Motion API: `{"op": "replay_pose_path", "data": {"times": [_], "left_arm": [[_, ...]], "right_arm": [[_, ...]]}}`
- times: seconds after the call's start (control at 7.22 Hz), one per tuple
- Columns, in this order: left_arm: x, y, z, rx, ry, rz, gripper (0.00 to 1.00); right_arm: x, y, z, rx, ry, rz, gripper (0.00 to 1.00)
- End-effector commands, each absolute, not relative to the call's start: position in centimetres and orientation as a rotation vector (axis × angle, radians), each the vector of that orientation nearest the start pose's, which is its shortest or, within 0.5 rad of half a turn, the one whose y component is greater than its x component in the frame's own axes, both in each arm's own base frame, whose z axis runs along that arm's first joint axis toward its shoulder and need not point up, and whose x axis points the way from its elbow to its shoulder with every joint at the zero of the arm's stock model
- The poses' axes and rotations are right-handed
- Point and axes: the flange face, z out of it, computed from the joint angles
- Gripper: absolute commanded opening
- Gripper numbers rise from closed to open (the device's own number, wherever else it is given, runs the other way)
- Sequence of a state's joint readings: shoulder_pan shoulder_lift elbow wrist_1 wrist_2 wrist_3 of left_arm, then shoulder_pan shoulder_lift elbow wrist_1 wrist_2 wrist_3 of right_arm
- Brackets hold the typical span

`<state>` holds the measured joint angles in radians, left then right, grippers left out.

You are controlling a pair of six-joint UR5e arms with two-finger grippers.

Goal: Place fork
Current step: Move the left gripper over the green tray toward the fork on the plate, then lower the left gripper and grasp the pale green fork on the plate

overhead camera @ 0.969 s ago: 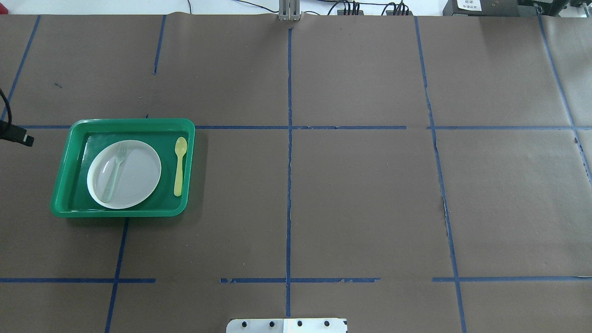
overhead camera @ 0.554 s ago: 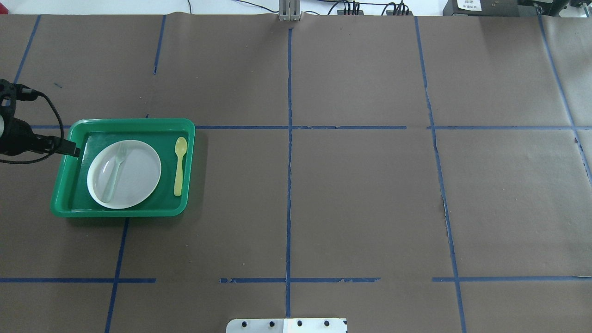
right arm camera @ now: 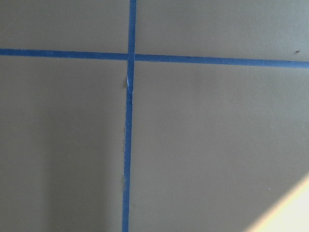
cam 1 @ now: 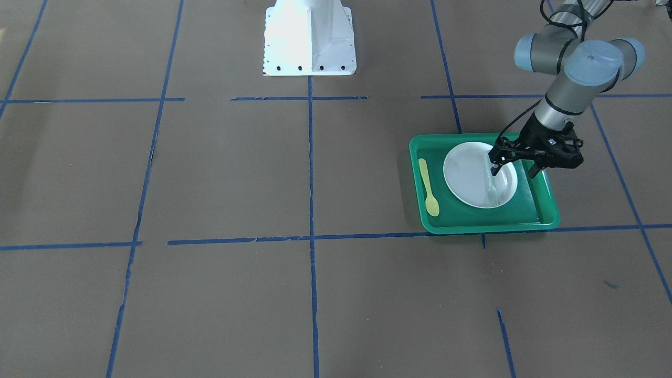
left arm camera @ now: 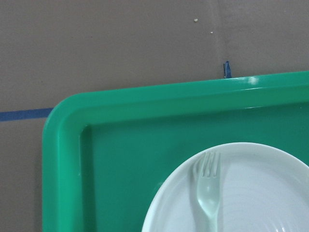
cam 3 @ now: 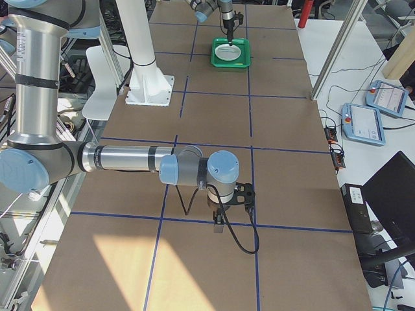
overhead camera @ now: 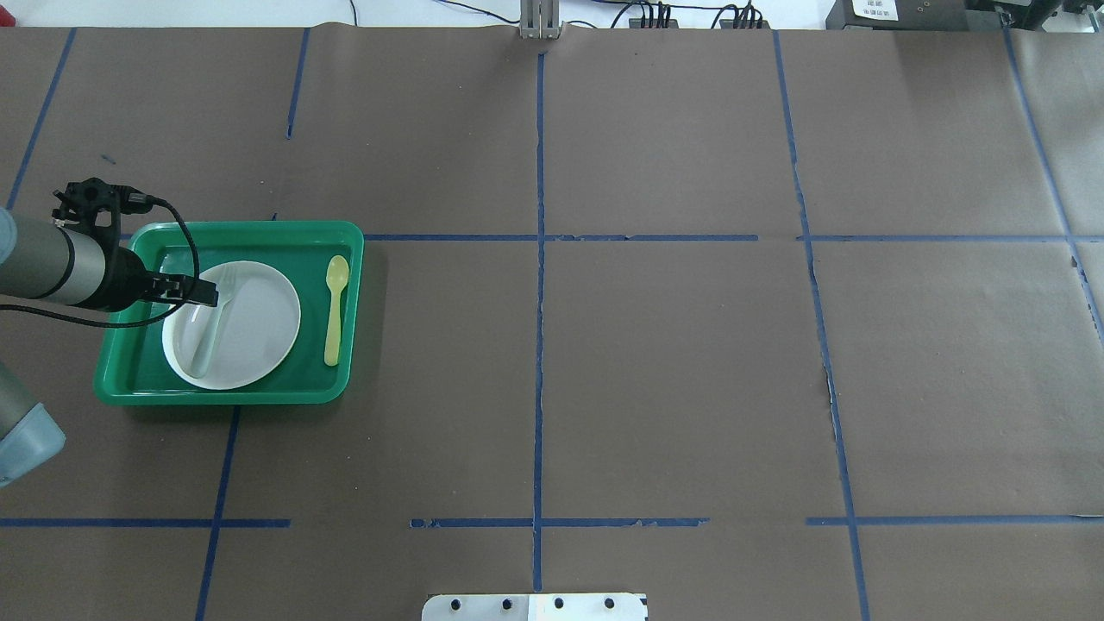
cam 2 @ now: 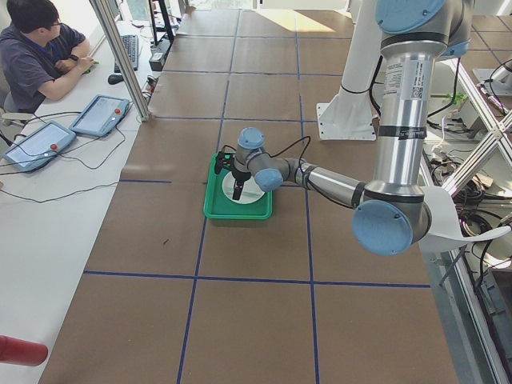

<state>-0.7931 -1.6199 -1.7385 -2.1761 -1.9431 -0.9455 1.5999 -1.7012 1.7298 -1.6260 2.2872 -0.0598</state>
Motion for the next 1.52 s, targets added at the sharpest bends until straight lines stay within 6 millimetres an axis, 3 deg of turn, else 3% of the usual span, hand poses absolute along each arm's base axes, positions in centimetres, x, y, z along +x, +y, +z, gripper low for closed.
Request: {"op": "replay_pose_path", "data": {"times": [0.0, 0.42, 0.69, 1.38], "left_arm": [[33.1, -44.2, 49.3, 0.242, 0.847, 0.006, 0.99], [34.3, -43.3, 50.3, 0.209, 0.841, 0.03, 0.89], [34.3, -43.4, 50.3, 0.204, 0.841, 0.025, 0.64], [34.4, -43.4, 50.8, 0.194, 0.83, 0.023, 0.64]], "right_arm": [[8.1, -43.2, 65.1, 0.005, -0.717, -0.019, 1.0], [8.1, -43.2, 65.0, 0.007, -0.717, -0.02, 1.0], [8.1, -43.2, 65.1, 0.005, -0.717, -0.019, 1.0], [8.1, -43.2, 65.0, 0.007, -0.717, -0.02, 1.0]]}}
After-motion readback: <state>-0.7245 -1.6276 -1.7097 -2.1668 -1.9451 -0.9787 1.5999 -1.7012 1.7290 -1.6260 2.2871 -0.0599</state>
